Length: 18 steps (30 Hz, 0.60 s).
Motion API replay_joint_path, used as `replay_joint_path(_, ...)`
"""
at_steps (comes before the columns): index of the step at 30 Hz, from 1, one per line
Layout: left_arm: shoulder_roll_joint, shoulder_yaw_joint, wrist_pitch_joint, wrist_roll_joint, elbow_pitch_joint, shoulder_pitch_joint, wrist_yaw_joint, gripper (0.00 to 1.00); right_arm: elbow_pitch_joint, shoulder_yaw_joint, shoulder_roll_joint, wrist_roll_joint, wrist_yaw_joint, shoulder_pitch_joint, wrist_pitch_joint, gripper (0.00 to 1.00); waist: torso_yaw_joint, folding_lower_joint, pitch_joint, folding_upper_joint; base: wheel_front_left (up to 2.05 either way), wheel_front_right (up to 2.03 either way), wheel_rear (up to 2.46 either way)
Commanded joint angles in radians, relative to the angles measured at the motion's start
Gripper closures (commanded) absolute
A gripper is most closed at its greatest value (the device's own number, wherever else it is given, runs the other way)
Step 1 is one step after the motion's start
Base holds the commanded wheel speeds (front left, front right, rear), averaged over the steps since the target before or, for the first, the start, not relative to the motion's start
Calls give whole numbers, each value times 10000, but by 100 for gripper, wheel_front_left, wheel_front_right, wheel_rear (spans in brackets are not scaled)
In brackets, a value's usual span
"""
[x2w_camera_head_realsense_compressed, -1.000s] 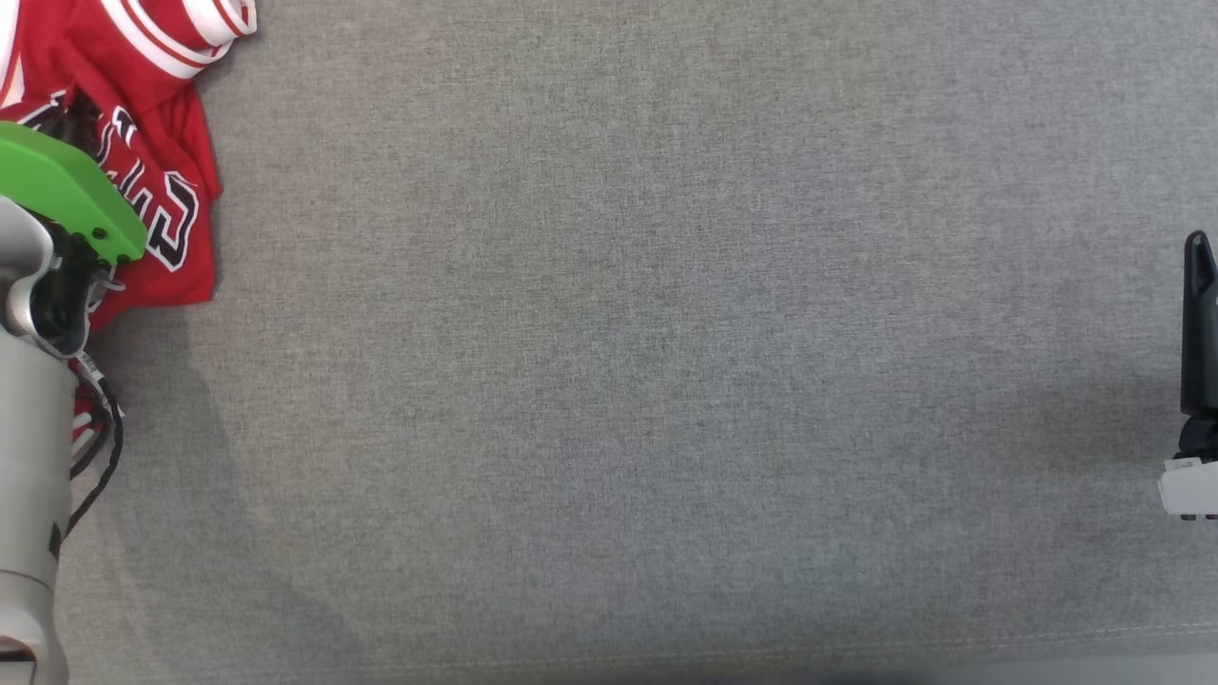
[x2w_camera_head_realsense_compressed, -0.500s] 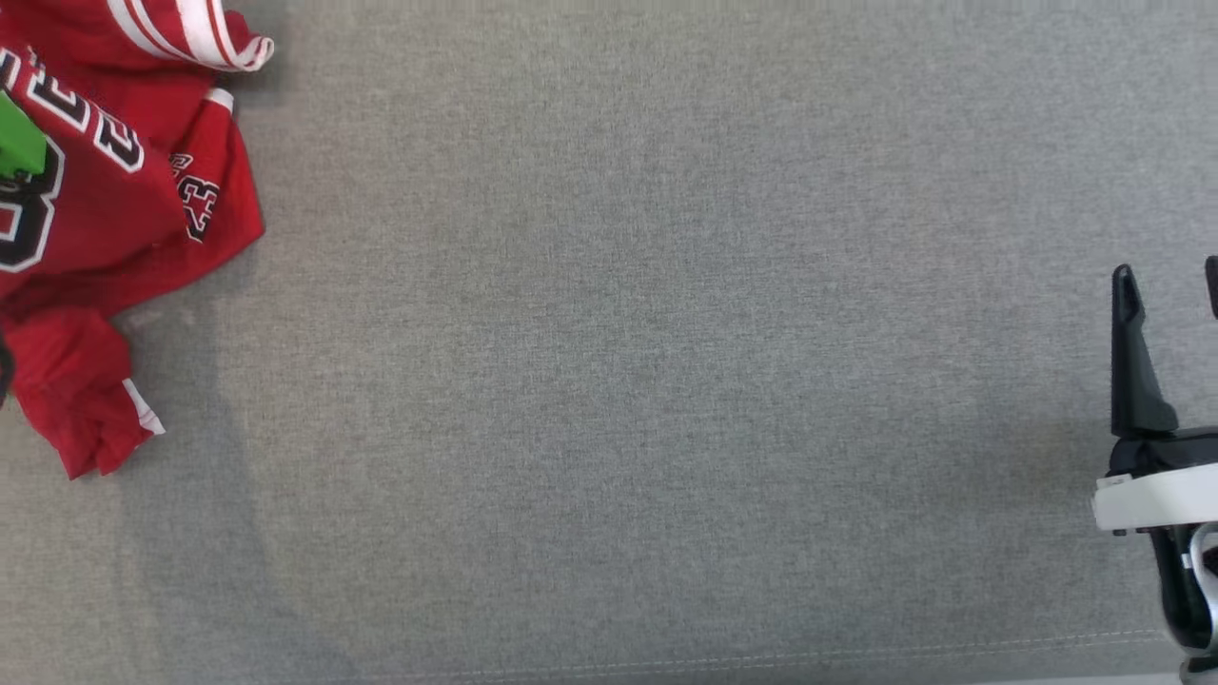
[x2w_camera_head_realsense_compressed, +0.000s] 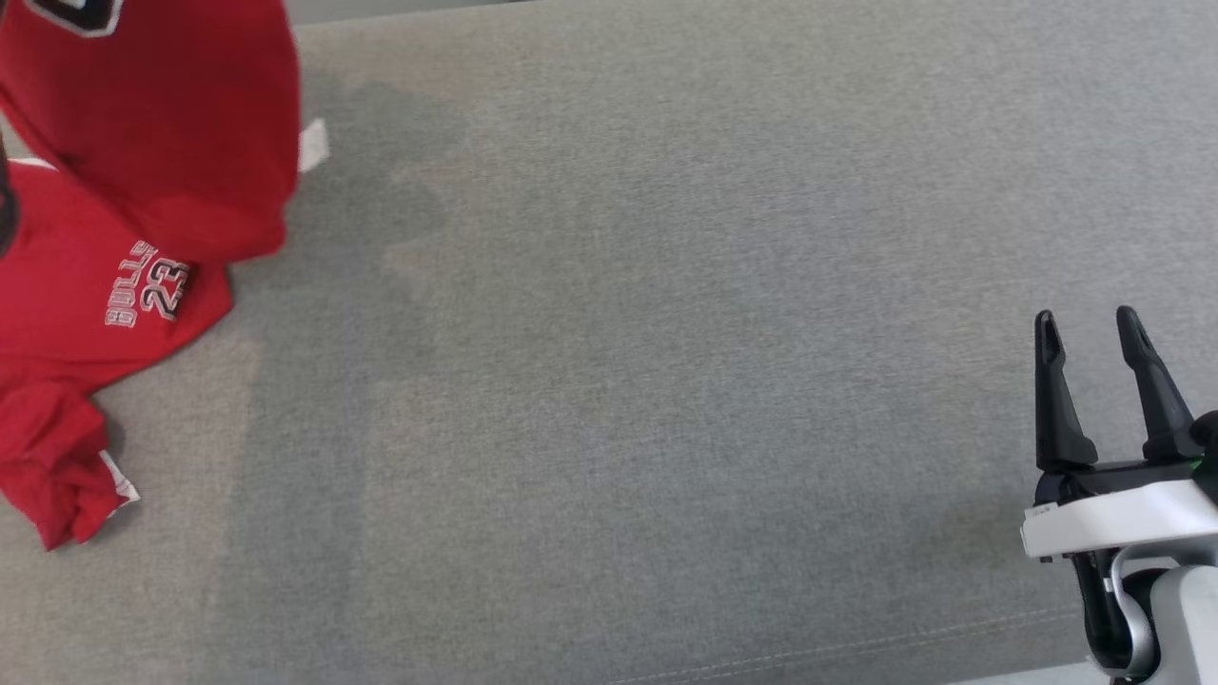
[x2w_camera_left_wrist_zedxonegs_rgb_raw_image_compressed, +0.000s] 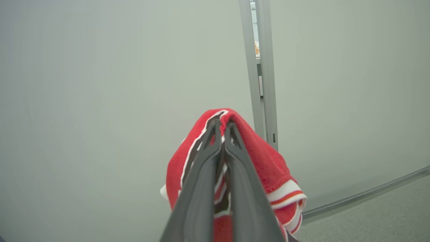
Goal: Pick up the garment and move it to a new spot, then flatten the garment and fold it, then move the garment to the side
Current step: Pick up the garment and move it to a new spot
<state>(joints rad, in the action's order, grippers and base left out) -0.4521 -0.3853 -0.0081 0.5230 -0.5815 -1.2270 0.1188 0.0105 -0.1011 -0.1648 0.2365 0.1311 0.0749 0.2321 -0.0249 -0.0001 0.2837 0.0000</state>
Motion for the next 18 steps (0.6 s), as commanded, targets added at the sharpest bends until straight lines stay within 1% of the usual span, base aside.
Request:
replay_joint_path(1, 133, -64, 135, -97, 321, -268, -72, 100, 116, 46, 87, 76, -6, 132, 113, 0, -741, 1, -326, 0, 0, 0, 0)
replay_joint_path(5, 540, -314, 524, -82, 1183, -549, -213, 100, 439, 236, 287, 142, -6, 210, 218, 0, -1434, 1, -363, 0, 0, 0, 0)
replay_joint_path(7, 783, -489, 693, -40, 1482, -632, -207, 100, 577, 318, 411, 194, -6, 293, 265, 0, -1780, 1, -353, 0, 0, 0, 0)
replay_joint_path(11, 1164, -812, 861, -45, 1737, -580, -238, 100, 783, 430, 652, 299, -6, 384, 323, 0, -2375, 1, -331, 0, 0, 0, 0)
replay_joint_path(15, 1725, -1109, 755, 51, 1789, -327, -251, 100, 882, 508, 806, 355, -6, 433, 334, 0, -2710, 1, -264, 0, 0, 0, 0)
replay_joint_path(18, 2013, -1197, 535, 132, 1729, -36, -342, 100, 822, 495, 876, 379, -6, 459, 339, 0, -2809, 1, -236, 0, 0, 0, 0)
